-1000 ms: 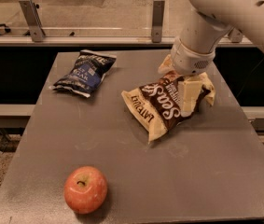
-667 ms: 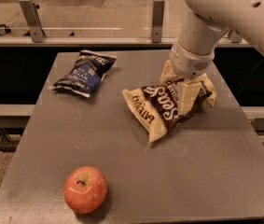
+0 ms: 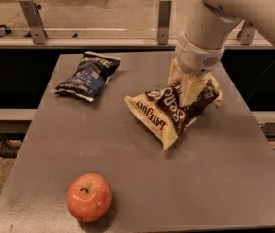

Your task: Pick brown chip bag

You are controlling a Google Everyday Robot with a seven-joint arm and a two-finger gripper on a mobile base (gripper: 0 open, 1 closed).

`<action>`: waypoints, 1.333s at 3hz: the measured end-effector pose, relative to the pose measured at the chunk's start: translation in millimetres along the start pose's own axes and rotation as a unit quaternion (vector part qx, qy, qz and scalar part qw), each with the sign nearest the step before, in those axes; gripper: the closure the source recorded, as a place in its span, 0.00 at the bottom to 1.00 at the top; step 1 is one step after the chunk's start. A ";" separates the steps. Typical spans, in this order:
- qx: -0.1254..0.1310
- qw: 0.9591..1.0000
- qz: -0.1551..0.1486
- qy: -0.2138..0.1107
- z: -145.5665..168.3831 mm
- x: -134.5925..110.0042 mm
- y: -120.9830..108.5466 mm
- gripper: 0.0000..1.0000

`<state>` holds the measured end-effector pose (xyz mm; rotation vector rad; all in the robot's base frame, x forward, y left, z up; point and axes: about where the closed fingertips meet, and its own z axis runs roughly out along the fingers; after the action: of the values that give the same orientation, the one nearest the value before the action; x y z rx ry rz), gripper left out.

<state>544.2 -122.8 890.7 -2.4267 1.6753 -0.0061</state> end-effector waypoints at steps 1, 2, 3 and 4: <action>0.014 1.000 0.000 -0.015 -25.8 -3.3 -3.5 1.00; 0.029 0.998 0.010 -0.053 -57.7 -4.3 -10.5 1.00; 0.053 0.993 0.025 -0.105 -88.1 -3.9 -23.4 1.00; 0.092 0.981 0.032 -0.165 -123.2 -10.4 -39.7 1.00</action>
Offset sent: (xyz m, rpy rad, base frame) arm -0.0061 -0.0083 0.1061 0.2259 0.0292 -0.0178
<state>563.4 -118.7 1019.0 -2.1015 1.5295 0.2277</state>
